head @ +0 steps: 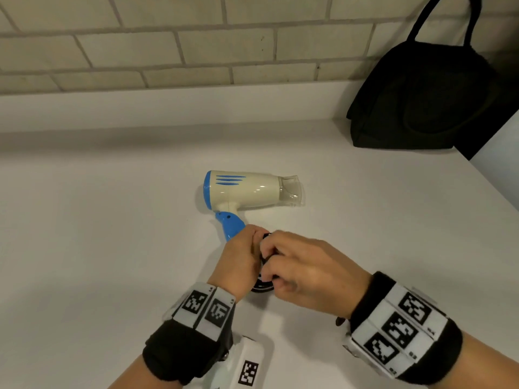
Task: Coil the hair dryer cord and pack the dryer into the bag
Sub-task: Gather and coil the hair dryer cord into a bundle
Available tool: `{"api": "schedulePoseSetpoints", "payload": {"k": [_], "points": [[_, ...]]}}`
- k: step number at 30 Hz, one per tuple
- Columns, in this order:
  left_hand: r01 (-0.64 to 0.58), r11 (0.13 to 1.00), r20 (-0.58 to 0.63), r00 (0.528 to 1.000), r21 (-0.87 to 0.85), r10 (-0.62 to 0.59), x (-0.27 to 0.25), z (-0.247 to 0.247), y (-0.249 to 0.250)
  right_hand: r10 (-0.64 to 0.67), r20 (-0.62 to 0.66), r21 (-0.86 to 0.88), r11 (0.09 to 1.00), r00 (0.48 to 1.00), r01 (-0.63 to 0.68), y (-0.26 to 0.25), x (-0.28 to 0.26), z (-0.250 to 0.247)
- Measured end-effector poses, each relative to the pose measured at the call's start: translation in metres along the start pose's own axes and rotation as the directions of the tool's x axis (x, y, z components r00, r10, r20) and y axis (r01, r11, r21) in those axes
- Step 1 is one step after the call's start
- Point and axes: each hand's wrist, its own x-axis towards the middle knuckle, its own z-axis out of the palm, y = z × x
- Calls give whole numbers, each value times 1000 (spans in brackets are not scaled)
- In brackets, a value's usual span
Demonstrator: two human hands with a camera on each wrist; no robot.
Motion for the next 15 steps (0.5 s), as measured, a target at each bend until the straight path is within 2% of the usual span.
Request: {"api": "schedulePoseSetpoints", "payload": {"k": [1, 2, 3, 4, 5, 6, 7, 8, 9, 10, 12, 15], "points": [[-53, 998, 10, 999, 43, 52, -1, 1, 3, 44, -31, 115, 993, 999, -40, 3, 3, -5], [-116, 990, 24, 993, 80, 114, -3, 2, 5, 165, -92, 274, 952, 982, -134, 6, 9, -11], [-166, 981, 36, 986, 101, 164, -5, 4, 8, 354, -148, 457, 852, 924, -253, 12, 14, -17], [-205, 971, 31, 979, 120, 202, -6, 4, 11, 543, -153, 638, 692, 826, -337, 20, 17, -20], [-238, 961, 26, 971, 140, 237, -7, 4, 14, 679, -121, 778, 518, 724, -356, 27, 19, -21], [-271, 949, 26, 962, 159, 271, -8, 3, 16, 761, -53, 869, 354, 647, -346, 34, 20, -20], [-292, 942, 36, 956, 164, 290, -9, 3, 17, 804, 43, 921, 198, 593, -336, 39, 19, -16], [-298, 941, 54, 954, 162, 294, -10, 2, 17, 815, 149, 944, 51, 561, -325, 42, 18, -12], [-284, 946, 70, 958, 154, 277, -12, 0, 17, 801, 249, 943, -73, 545, -324, 44, 16, -8], [-265, 953, 76, 964, 144, 256, -14, -1, 17, 773, 330, 927, -158, 542, -339, 44, 14, -6], [-226, 963, 71, 973, 143, 218, -16, -2, 18, 724, 423, 891, -222, 545, -397, 45, 14, -5], [-143, 981, -14, 989, 130, 146, -13, -4, 20, 713, 477, 843, -205, 514, -497, 48, 15, -3]]}}
